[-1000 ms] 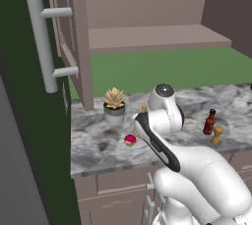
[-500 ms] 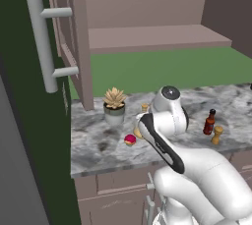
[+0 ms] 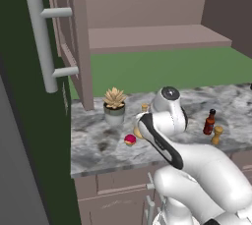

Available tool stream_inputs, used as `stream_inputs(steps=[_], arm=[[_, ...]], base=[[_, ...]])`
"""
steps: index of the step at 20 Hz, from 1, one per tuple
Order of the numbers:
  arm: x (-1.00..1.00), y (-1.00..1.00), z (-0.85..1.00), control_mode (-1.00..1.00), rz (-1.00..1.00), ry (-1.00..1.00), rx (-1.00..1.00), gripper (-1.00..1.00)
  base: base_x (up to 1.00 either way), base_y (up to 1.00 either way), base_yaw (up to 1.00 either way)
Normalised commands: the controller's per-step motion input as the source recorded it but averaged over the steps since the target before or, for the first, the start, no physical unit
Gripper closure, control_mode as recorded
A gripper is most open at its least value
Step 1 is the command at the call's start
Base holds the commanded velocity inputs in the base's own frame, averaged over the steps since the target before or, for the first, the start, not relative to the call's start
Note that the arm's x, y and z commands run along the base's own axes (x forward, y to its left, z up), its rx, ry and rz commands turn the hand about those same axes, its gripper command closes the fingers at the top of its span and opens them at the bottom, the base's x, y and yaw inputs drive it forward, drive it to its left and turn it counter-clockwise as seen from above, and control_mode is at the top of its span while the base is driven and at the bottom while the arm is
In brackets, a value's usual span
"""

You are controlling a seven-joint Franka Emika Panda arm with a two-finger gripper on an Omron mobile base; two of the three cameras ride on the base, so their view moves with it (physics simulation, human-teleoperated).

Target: There are various items on the counter. Only move the condiments/shakers into the cabinet.

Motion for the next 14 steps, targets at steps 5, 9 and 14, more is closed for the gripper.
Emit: stream_inputs(steps=[5, 9, 14], arm=[[0.24, 0.0, 0.0, -1.0, 0.0, 0.0, 0.0, -1.0], [0.28, 0.0, 0.0, -1.0, 0.0, 0.0, 0.0, -1.0], [0.29, 0.0, 0.0, -1.0, 0.0, -0.02, 0.0, -1.0]], base=[[0.0, 0.0, 0.0], [0.0, 0.0, 0.0], [0.0, 0.0, 0.0]])
